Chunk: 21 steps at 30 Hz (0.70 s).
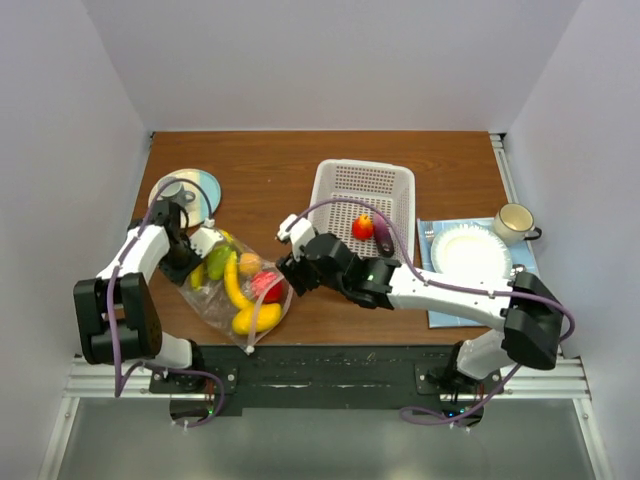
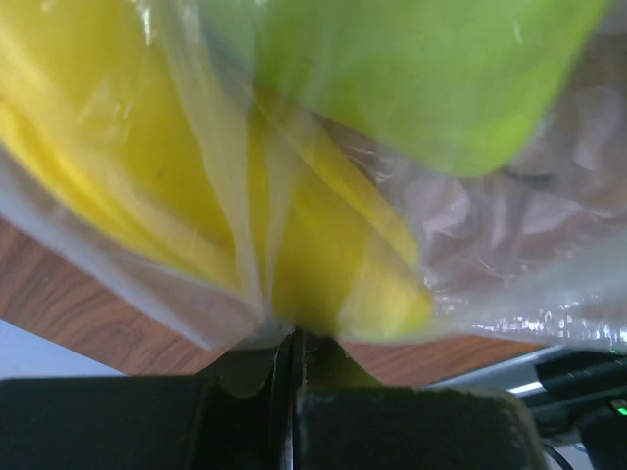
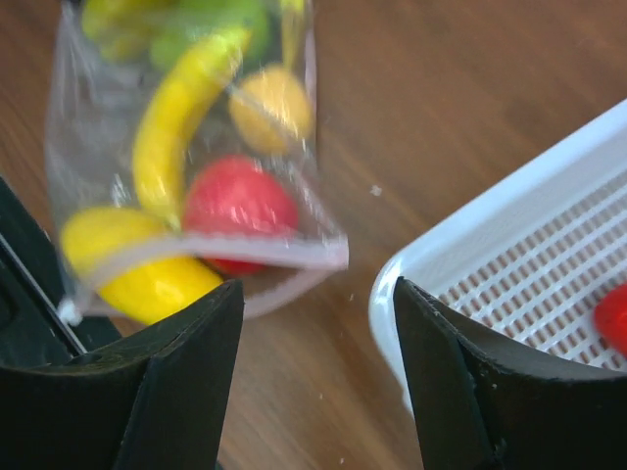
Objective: Open the zip-top bag and remove the fake food
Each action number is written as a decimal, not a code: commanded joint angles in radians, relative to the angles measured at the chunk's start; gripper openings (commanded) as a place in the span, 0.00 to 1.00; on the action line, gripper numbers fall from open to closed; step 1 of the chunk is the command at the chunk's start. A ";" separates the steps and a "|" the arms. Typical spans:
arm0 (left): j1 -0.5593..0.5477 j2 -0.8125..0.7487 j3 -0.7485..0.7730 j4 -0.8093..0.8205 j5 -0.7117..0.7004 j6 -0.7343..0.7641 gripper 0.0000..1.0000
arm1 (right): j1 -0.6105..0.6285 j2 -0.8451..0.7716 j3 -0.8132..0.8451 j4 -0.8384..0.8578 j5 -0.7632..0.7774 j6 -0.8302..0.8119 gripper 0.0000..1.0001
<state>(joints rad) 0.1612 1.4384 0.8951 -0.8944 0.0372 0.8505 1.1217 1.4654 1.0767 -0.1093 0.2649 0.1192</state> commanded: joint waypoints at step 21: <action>-0.006 0.091 -0.073 0.177 -0.131 -0.047 0.00 | 0.116 0.297 0.152 0.019 -0.377 -0.256 0.88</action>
<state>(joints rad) 0.1612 1.4868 0.8215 -0.7261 -0.0998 0.8318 1.2335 1.7260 1.1572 -0.0891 -0.0658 -0.0761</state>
